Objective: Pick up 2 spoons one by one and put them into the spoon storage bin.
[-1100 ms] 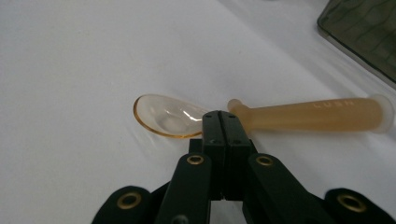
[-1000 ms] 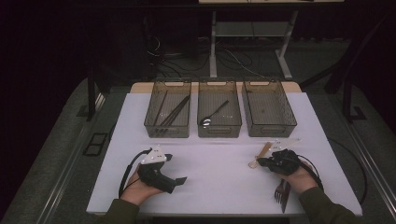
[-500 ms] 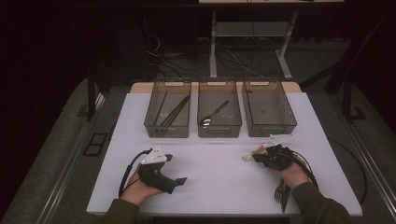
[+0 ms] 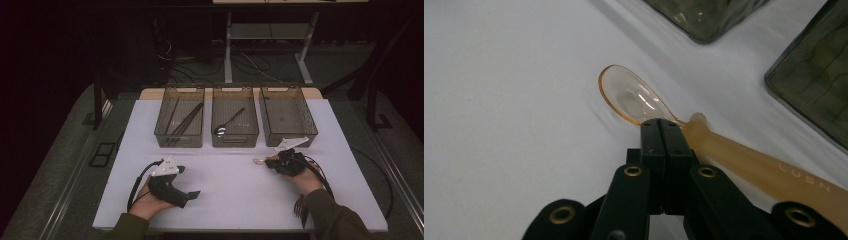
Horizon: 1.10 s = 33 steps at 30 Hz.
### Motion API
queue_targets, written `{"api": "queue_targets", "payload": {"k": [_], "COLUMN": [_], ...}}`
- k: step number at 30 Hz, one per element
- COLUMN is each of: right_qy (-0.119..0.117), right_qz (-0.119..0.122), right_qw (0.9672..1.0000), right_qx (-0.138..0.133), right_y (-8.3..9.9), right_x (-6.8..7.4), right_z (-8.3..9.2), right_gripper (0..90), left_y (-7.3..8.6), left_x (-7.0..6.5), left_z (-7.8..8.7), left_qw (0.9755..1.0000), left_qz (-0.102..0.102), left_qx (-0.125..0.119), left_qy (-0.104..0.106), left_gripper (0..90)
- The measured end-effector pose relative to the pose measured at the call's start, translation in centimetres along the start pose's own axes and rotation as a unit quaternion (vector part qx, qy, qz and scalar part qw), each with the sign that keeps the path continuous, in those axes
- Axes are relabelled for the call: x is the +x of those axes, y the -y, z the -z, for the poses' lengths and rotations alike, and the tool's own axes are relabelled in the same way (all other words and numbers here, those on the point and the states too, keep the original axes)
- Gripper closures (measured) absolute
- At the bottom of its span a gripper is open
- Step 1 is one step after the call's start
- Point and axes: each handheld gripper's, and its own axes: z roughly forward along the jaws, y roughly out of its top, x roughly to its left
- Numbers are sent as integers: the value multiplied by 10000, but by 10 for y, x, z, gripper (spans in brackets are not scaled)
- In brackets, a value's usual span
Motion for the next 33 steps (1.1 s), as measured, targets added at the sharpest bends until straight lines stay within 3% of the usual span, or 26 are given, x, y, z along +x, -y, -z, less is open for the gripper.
{"api": "queue_targets", "payload": {"k": [16, 20, 25, 29, 33], "right_qy": [19, -20, 237, 486, 421], "right_qz": [-140, -169, -379, -371, -421], "right_qw": [9998, 9993, 9978, 9972, 9975], "right_qx": [-103, -329, -498, -432, -391], "right_y": [-14, -14, -12, -6, -2], "right_x": [-7, -11, -26, -41, -53], "right_z": [-11, 2, 21, 32, 38], "right_gripper": [895, 895, 895, 856, 772], "left_y": [0, 0, 0, 0, 0], "left_x": [0, 0, -1, -1, -2], "left_z": [0, 0, 0, -1, -2], "left_qw": [10000, 10000, 10000, 10000, 10000], "left_qz": [-2, -2, -9, -20, -17], "left_qx": [16, 12, 20, 31, 45], "left_qy": [31, 39, 49, 70, 84], "left_gripper": [0, 0, 0, 0, 0]}}
